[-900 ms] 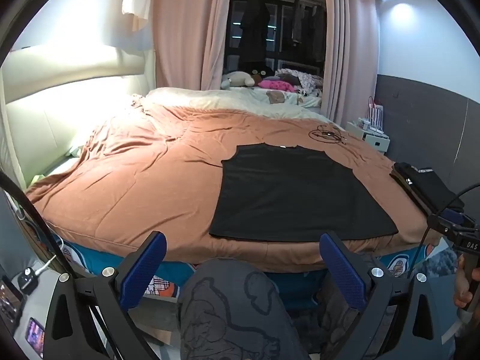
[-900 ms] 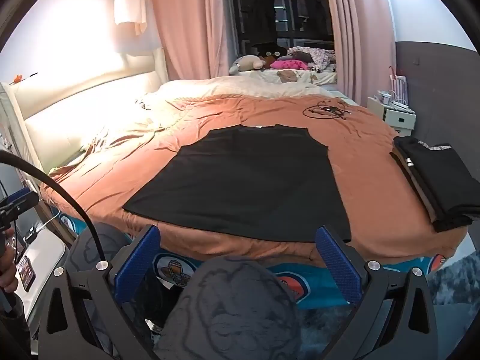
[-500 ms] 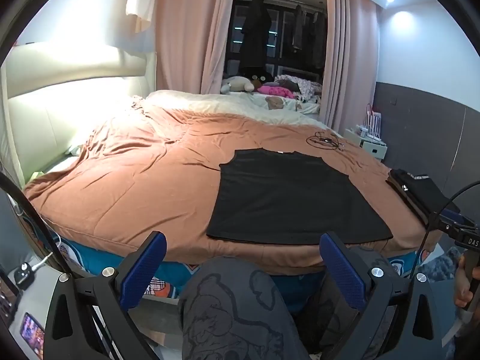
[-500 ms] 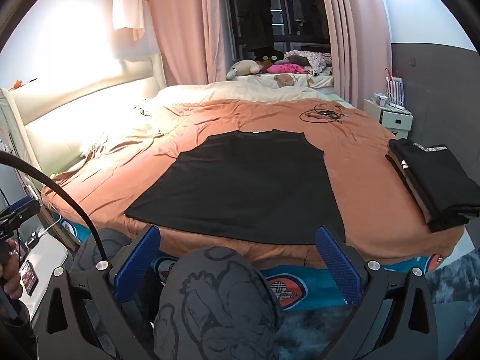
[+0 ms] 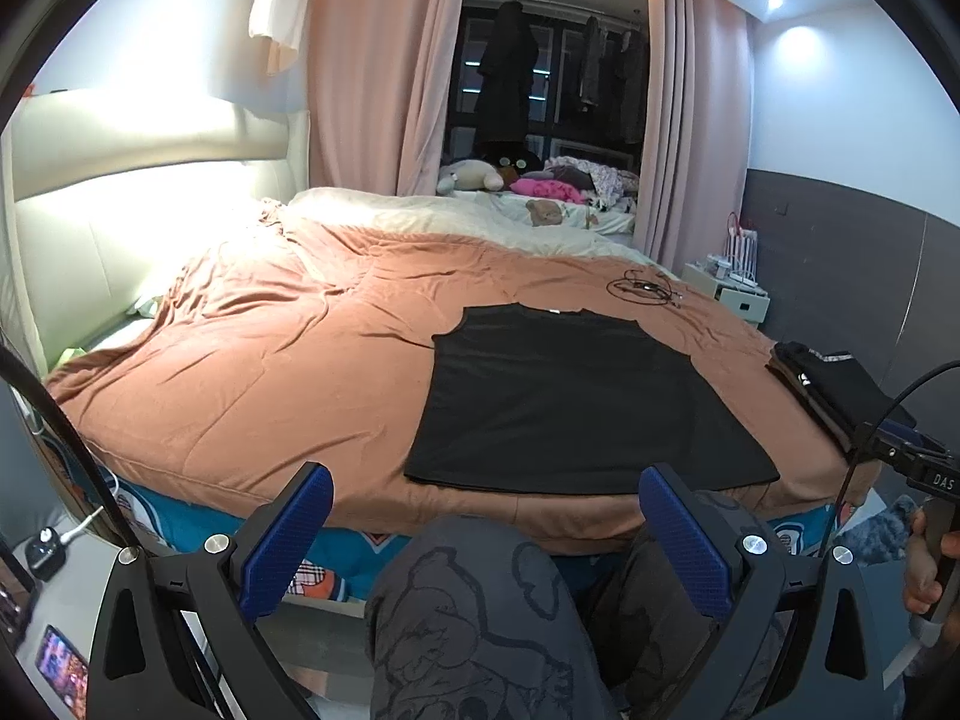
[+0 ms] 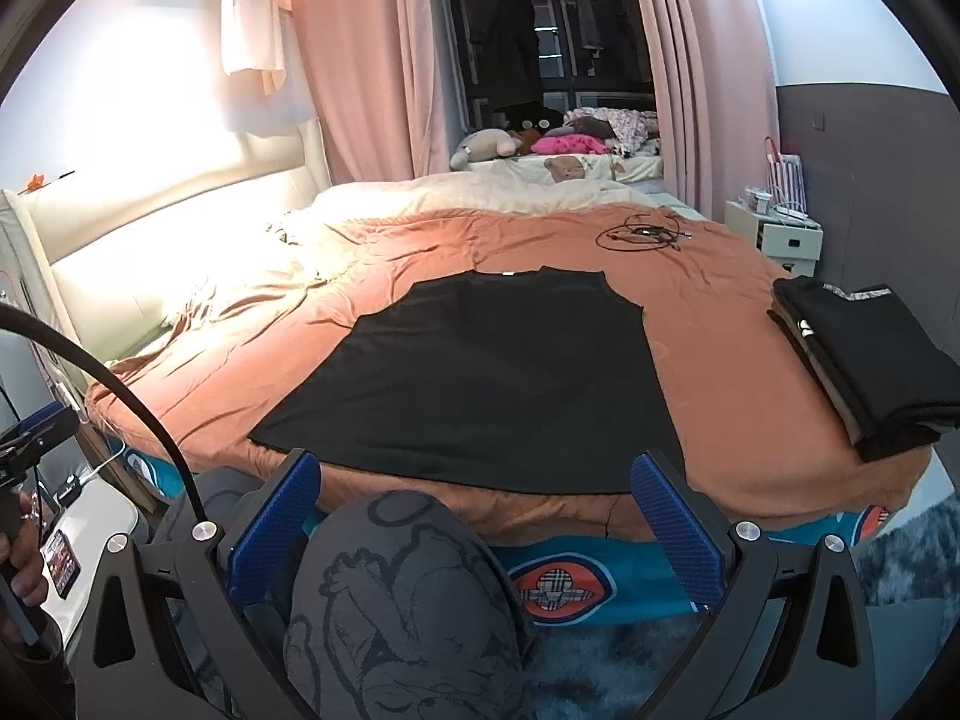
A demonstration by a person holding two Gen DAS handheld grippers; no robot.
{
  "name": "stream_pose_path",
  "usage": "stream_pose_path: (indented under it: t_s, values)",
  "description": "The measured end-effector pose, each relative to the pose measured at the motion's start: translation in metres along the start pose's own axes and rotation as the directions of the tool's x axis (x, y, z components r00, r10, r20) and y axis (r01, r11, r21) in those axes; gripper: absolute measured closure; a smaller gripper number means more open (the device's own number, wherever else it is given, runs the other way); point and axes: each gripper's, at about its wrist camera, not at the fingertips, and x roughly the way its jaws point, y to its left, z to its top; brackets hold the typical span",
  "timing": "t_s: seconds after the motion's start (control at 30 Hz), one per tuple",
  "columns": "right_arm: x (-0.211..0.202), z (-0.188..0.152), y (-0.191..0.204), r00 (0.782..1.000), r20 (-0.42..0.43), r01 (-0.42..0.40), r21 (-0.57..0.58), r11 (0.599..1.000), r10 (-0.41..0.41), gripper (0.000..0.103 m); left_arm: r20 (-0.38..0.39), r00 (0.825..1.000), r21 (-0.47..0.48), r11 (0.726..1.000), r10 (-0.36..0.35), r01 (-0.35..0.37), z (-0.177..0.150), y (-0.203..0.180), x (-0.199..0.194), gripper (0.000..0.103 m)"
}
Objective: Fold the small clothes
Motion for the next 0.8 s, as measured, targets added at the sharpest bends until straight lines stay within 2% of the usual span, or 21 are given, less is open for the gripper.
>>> stream_pose_path:
  t_s: [0.37, 0.8]
  values:
    - [0.005, 0.001, -0.001, 1.000, -0.012, -0.007, -0.001, 1.000, 0.007, 0.000, 0.019, 1.000, -0.022, 1.000, 0.005, -0.005, -0.001, 0.012, -0.001, 0.001]
    - [-0.001, -0.003, -0.003, 1.000, -0.013, -0.011, 0.018, 1.000, 0.011, 0.000, 0.021, 1.000, -0.011, 1.000, -0.001, 0.002, -0.003, 0.009, -0.004, 0.001]
